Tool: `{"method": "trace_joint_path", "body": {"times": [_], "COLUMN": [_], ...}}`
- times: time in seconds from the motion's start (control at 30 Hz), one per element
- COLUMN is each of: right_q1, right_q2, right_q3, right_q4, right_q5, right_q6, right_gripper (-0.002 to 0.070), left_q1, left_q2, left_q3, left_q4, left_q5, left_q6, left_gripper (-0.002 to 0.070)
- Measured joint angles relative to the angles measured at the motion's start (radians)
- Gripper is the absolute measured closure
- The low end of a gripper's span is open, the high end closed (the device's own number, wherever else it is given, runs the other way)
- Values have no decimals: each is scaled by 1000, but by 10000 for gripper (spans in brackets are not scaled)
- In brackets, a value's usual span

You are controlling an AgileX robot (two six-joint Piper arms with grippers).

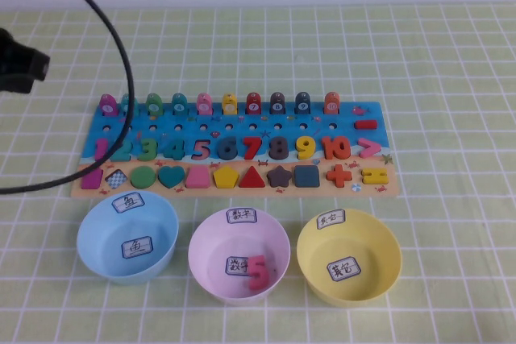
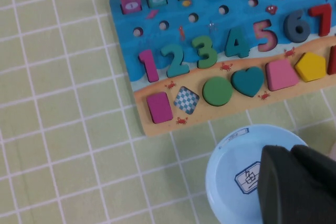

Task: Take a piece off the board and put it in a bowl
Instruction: Pick up the "number 2"

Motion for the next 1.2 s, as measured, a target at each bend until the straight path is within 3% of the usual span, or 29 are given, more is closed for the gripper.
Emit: {"method": "trace_joint_path", "body": {"times": [0.23,0.4,1.2], "right_q1": [0,0,0], "right_q2": [0,0,0], "right_q3": [0,0,0], "right_q4": [0,0,0], "right_q5": [0,0,0], "right_q6": [0,0,0], "right_gripper": [694,694,694], "left_q1": [-130,-202,-192], "left_q2": [204,327,645], "left_q3": [-245,-314,-320], "left_q4": [127,137,195], "left_q5": [104,106,101], "left_q6": [-5,-8,-119], "left_gripper": [678,678,675]}}
